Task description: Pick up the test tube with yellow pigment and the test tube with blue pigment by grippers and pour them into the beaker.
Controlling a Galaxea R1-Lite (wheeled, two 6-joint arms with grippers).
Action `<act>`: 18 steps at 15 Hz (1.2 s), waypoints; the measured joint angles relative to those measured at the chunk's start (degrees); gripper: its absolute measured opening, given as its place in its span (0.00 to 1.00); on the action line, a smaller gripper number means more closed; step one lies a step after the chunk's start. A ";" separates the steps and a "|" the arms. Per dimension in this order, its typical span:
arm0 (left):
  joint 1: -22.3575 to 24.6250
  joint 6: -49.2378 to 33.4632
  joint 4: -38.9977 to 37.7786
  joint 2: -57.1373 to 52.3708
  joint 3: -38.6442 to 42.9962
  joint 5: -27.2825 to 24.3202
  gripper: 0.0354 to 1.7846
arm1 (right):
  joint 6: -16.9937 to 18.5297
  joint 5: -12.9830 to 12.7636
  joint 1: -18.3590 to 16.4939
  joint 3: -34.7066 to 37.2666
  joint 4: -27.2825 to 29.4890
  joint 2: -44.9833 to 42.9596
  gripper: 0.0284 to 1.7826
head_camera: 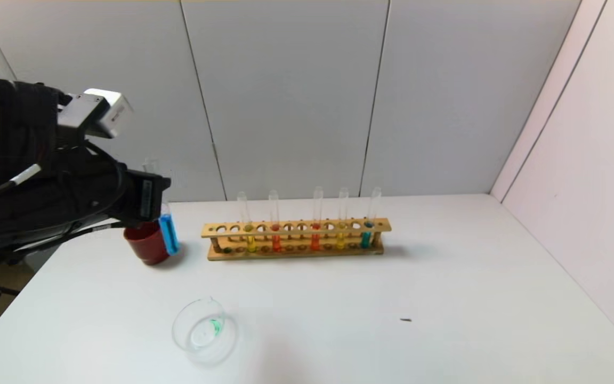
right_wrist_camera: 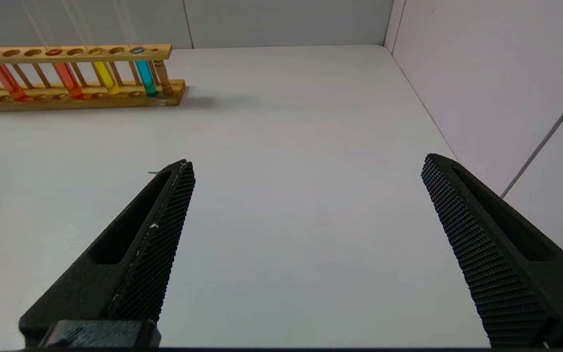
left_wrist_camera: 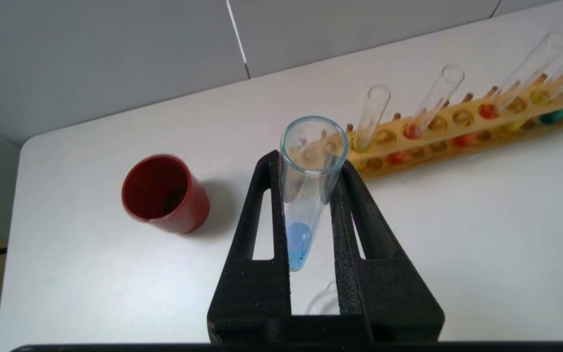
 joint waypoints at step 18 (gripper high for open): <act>3.40 21.41 14.81 -14.24 17.08 3.80 0.15 | 0.00 0.00 0.00 0.00 0.00 0.00 0.95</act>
